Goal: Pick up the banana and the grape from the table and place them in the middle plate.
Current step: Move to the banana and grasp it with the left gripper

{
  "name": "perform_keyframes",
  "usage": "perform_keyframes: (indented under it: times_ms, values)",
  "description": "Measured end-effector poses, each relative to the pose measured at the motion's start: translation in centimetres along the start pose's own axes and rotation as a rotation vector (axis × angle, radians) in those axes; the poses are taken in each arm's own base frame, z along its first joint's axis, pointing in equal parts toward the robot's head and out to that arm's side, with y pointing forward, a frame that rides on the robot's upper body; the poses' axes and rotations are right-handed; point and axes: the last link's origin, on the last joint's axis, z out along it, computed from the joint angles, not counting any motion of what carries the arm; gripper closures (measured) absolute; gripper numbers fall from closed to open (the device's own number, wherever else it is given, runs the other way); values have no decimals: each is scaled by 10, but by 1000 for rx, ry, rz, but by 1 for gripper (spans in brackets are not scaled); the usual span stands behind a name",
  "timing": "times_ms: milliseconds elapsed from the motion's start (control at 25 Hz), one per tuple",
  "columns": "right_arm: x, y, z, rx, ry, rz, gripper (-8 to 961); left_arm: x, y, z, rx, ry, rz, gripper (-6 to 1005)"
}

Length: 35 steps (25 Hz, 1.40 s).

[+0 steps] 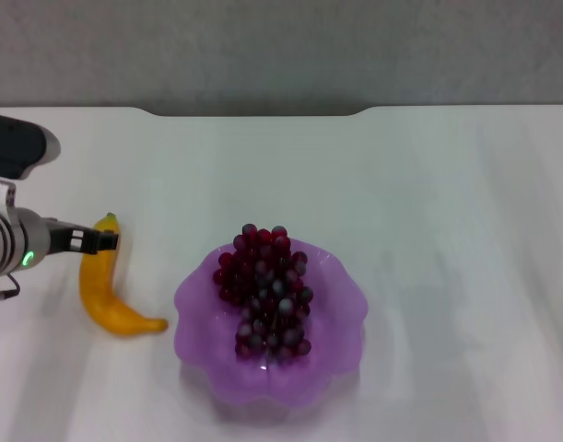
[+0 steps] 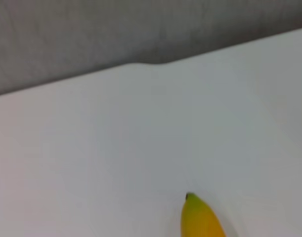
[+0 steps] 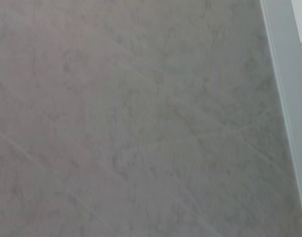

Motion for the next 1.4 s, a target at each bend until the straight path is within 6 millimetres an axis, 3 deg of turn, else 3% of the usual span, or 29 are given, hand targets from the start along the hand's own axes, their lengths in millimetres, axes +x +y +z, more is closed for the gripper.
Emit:
perform_keyframes:
  times_ms: [1000,1400]
  values:
    - [-1,6,2,-16,-3,1,180,-11,6,28,-9,-101,-26,127]
    - [-1,7,2,-17,-3,4,179,-12,6,31,-7,-101,-25,128]
